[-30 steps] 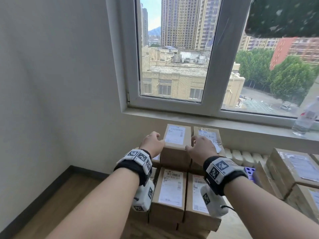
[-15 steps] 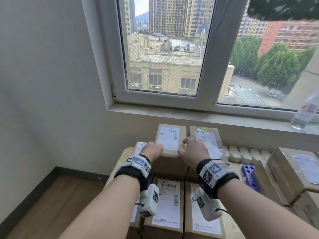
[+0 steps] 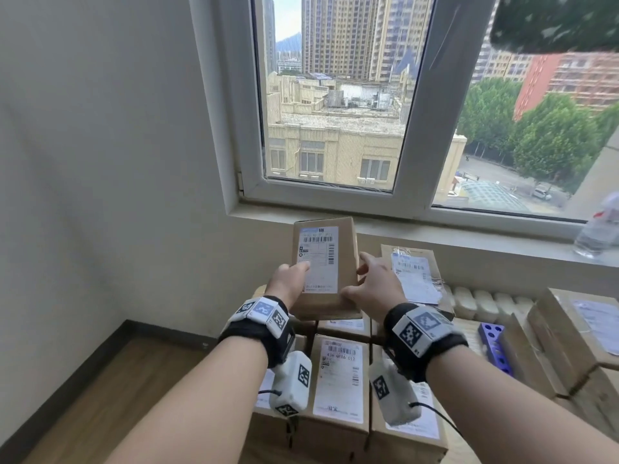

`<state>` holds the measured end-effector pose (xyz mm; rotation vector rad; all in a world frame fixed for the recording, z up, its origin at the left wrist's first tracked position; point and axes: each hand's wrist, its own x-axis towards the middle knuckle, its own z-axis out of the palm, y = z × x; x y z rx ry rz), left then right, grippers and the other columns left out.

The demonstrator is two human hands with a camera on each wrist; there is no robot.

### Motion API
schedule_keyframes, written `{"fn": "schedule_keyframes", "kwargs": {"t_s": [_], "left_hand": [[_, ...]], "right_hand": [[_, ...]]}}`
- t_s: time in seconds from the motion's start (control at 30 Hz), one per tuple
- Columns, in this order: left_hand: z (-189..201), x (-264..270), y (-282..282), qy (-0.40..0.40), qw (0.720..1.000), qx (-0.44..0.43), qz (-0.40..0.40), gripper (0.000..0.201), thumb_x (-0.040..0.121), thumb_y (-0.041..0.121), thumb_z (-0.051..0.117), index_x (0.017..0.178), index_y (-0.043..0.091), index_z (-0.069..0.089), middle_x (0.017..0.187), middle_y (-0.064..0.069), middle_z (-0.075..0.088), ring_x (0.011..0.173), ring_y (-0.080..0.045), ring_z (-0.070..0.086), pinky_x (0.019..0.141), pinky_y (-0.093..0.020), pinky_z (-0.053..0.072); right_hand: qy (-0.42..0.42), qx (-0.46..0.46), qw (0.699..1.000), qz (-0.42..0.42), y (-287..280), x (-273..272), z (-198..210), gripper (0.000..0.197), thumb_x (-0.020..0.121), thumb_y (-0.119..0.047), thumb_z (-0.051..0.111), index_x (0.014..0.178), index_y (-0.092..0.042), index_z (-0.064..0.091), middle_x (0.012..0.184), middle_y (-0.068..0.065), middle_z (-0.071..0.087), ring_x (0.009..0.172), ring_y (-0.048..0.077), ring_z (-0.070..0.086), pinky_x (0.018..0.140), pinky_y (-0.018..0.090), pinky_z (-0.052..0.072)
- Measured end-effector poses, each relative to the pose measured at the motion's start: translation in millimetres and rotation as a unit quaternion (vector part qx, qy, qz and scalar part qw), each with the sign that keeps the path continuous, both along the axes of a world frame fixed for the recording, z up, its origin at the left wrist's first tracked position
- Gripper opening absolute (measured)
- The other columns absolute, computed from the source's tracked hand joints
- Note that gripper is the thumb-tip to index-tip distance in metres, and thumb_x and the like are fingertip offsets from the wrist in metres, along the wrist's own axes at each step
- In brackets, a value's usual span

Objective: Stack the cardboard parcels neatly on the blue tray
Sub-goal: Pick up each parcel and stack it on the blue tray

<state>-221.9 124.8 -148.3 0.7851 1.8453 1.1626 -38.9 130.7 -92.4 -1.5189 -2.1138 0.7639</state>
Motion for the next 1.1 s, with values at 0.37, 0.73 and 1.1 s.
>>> {"fn": "schedule_keyframes", "kwargs": {"t_s": [0.37, 0.73, 1.1], "left_hand": [[60, 27, -86, -0.012, 0.992, 0.119, 0.026, 0.093, 0.055, 0.094, 0.043, 0.110, 0.025, 0.070, 0.103, 0.000, 0.073, 0.097, -0.021, 0.069, 0.090, -0.042, 0.055], [81, 46, -141, -0.062, 0.984, 0.169, 0.004, 0.062, 0.078, 0.069, 0.063, 0.117, 0.024, 0.044, 0.102, -0.007, 0.069, 0.093, -0.024, 0.066, 0.086, -0.046, 0.055], [70, 84, -160, -0.087, 0.971, 0.214, -0.057, 0.060, 0.087, 0.050, 0.066, 0.131, 0.022, 0.036, 0.096, -0.006, 0.068, 0.078, -0.020, 0.068, 0.065, -0.034, 0.057]], "right_hand": [[0.108, 0.026, 0.994, 0.015, -54, 23, 27, 0.054, 0.085, -0.023, 0.072, 0.135, -0.020, 0.052, 0.111, 0.002, 0.062, 0.097, 0.015, 0.061, 0.081, 0.031, 0.057], [0.187, 0.019, 0.982, 0.006, -103, 46, 42, 0.034, 0.090, -0.019, 0.066, 0.121, -0.017, 0.055, 0.099, -0.003, 0.061, 0.088, 0.012, 0.062, 0.068, 0.026, 0.055], [0.265, 0.004, 0.962, -0.062, -140, 88, 37, 0.030, 0.095, -0.036, 0.061, 0.115, -0.016, 0.057, 0.102, 0.001, 0.066, 0.085, 0.012, 0.066, 0.064, 0.027, 0.054]]}}
